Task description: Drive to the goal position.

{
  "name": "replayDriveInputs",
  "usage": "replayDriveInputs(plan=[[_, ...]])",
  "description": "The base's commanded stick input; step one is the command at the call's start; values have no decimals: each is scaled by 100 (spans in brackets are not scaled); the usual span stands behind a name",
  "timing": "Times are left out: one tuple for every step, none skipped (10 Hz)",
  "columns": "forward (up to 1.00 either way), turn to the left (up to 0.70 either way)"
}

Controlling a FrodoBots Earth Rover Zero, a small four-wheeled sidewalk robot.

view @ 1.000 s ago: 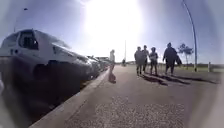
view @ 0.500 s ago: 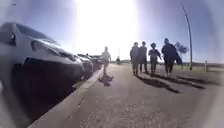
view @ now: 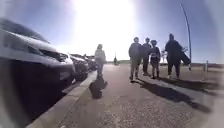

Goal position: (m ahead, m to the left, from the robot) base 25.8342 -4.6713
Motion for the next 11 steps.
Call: replayDriveInputs(plan=[[100,0],[100,0],[100,0],[100,0],[100,0],[100,0],[100,0],[100,0],[100,0],[100,0],[100,0]])
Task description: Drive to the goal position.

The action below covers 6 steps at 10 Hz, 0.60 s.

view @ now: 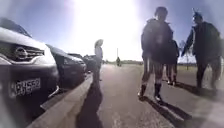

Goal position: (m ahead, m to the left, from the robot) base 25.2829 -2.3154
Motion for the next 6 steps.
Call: replayDriveInputs(plan=[[100,0],[100,0],[100,0],[100,-13],[100,-31],[100,-40]])
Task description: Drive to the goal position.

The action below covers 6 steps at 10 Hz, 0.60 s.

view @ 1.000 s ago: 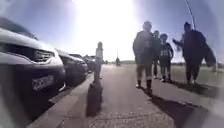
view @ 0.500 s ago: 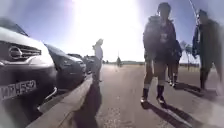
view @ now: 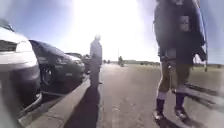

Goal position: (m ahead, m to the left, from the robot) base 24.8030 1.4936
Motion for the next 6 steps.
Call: replayDriveInputs(plan=[[100,-40],[100,-40],[100,-40],[100,-40],[100,-40],[100,-40]])
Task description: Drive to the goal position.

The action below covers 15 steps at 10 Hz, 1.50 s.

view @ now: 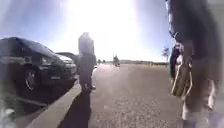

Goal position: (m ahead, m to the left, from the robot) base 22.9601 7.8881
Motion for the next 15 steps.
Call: replayDriveInputs(plan=[[100,-40],[100,-40],[100,-30],[100,-11],[100,0],[100,0],[100,0],[100,0],[100,0],[100,0],[100,0],[100,0],[100,0],[100,0],[100,0]])
